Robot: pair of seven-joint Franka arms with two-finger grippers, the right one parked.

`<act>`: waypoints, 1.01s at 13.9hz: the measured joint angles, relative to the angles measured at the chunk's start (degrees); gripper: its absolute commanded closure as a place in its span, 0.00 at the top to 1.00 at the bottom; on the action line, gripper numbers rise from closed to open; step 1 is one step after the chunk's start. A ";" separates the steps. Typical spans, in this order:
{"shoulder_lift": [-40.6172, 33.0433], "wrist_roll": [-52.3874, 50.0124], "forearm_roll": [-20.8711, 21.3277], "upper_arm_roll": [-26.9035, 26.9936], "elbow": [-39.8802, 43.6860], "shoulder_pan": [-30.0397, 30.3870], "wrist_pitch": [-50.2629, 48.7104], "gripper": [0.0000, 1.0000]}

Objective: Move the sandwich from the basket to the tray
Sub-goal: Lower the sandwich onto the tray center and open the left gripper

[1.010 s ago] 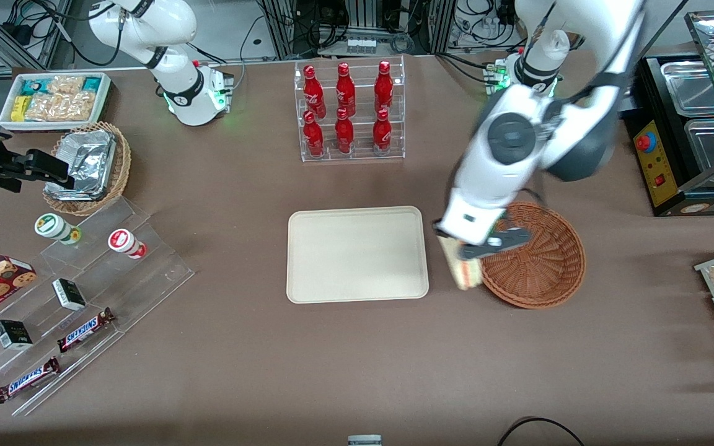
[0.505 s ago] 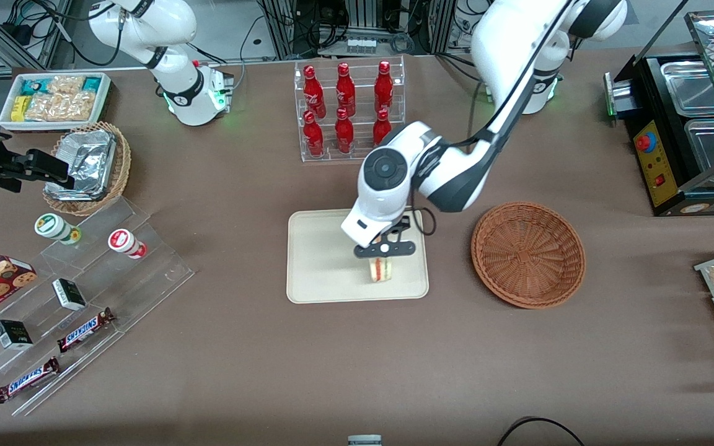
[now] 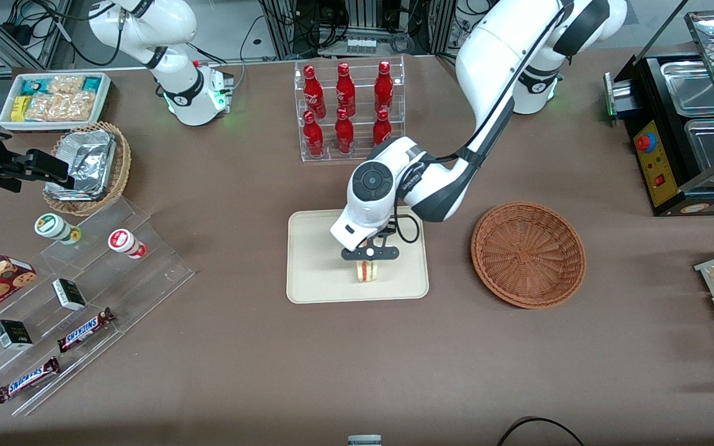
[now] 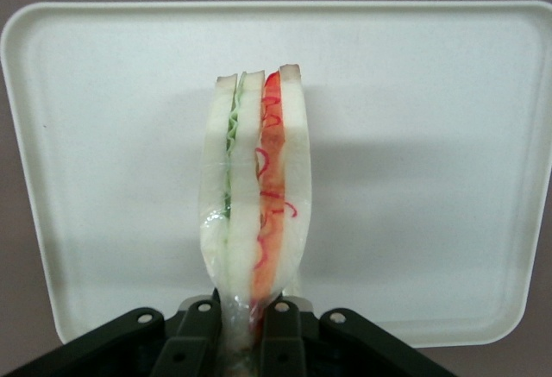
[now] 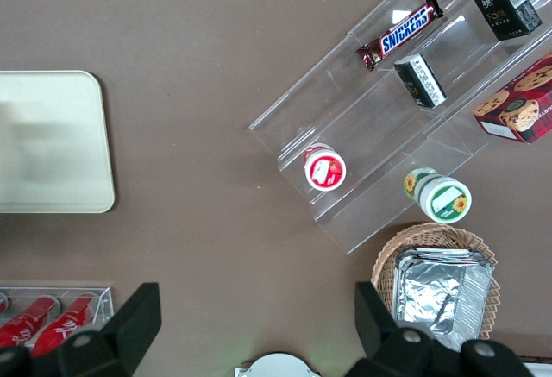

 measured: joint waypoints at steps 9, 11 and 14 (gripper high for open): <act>2.22 0.08 0.00 -1.30 -0.05 -1.42 1.62 0.00; 2.64 0.07 0.00 -1.30 -0.09 -1.68 2.09 0.00; 3.59 0.08 0.02 -1.13 -0.11 -1.66 3.19 0.56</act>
